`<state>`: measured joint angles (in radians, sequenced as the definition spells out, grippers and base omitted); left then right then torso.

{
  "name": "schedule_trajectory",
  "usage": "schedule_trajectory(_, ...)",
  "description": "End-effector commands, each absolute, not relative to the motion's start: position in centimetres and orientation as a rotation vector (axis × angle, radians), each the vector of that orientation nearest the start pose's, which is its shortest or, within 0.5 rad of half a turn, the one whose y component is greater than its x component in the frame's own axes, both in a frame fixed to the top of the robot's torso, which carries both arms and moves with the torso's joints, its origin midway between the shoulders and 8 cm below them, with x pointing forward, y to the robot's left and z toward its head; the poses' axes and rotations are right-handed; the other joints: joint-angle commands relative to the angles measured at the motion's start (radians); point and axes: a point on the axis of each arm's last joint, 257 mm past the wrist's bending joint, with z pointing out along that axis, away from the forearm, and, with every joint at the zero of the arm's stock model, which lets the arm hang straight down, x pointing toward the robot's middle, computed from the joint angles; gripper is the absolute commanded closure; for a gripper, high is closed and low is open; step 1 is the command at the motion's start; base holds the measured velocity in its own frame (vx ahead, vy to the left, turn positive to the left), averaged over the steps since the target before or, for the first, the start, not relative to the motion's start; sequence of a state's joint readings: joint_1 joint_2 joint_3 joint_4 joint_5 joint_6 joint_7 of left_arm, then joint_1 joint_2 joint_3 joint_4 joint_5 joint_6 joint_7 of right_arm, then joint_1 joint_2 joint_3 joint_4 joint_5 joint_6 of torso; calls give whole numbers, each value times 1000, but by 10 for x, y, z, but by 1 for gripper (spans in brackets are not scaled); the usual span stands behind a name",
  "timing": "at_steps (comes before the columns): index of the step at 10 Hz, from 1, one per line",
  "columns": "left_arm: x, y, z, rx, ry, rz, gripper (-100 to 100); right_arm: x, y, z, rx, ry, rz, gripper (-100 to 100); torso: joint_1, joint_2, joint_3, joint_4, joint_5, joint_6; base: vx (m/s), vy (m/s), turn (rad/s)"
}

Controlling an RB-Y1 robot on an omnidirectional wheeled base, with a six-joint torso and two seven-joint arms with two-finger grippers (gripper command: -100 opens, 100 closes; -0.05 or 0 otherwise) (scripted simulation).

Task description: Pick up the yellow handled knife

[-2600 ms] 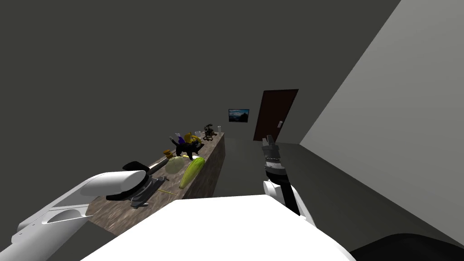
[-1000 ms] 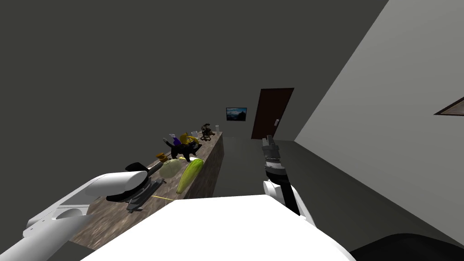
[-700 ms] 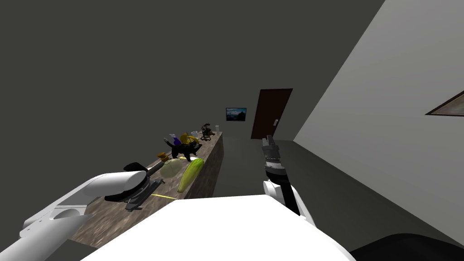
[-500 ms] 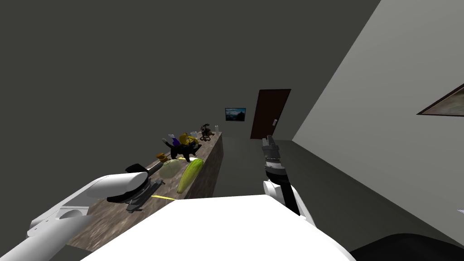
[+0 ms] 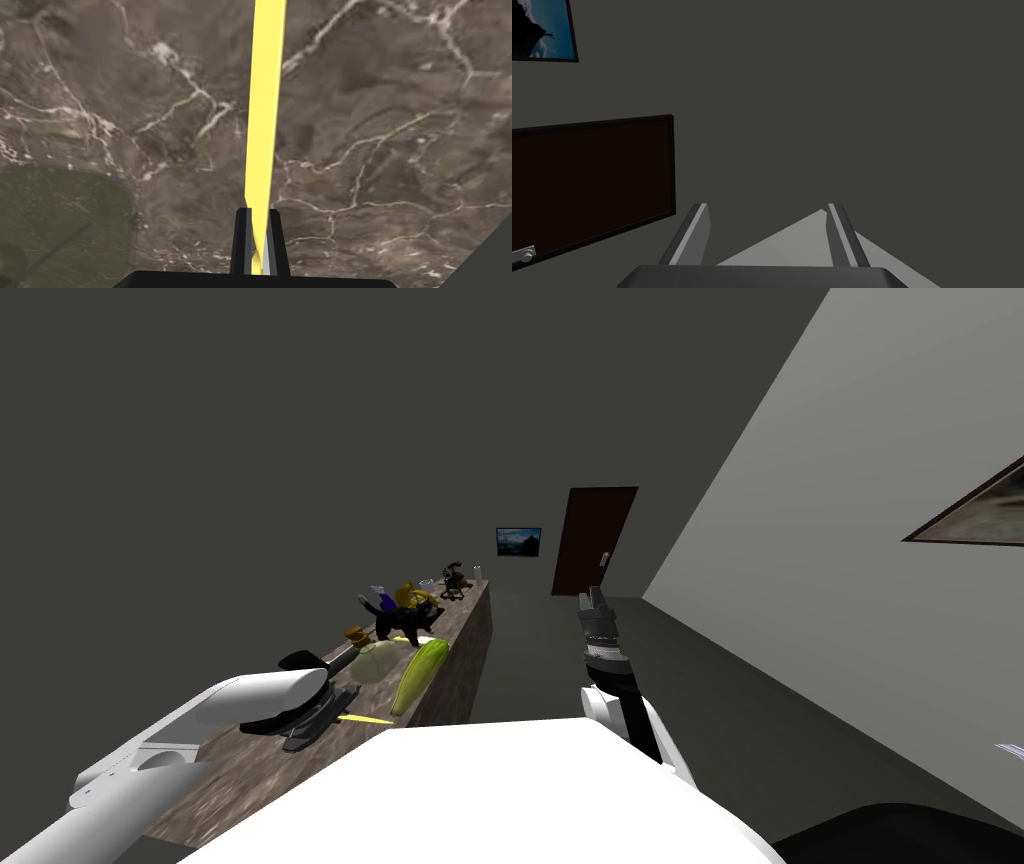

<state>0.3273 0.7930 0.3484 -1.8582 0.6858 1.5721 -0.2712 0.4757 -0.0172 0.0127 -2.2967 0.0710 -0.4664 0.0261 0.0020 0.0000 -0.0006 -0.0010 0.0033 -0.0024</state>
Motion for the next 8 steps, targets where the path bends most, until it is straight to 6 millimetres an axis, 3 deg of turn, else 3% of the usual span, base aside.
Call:
schedule_trajectory(1, 228, 531, -337, -1938, 2192, 106, 100, 350, -263, 33, 588, 669, 1255, 0, 0, 0, 0, 0, 0, 0, 0, 0, 0)
schedule_trajectory(2, 228, 531, -338, -1939, 2192, 105, 100, 350, -263, 33, 588, 669, 1255, 0, 0, -1, -1, 0, 0, 0, 0, 0, 0)
schedule_trajectory(3, 228, 531, -338, -1940, 2191, 104, 0, 350, -263, 33, 588, 669, 1255, 0, 0, -2, -1, -1, 0, 0, 0, 0, 0)
schedule_trajectory(4, 224, 529, -332, -1945, 2202, 112, 100, 350, -263, 33, 588, 669, 1255, 0, 0, -2, -1, -1, 0, 0, -1, -4, 68)
schedule_trajectory(6, 226, 526, -320, -1934, 2209, 104, 100, 350, -263, 33, 588, 669, 1255, 0, -1, -1, -1, -1, -1, 0, -4, -9, 65)
schedule_trajectory(7, 226, 527, -325, -1937, 2204, 104, 100, 350, -263, 33, 588, 669, 1255, 0, -1, -2, -1, -1, -1, 0, -1, -4, 13)
schedule_trajectory(8, 226, 527, -324, -1938, 2204, 105, 0, 350, -263, 33, 588, 669, 1255, 0, -1, -2, -2, -1, -1, 1, 0, 0, 0)
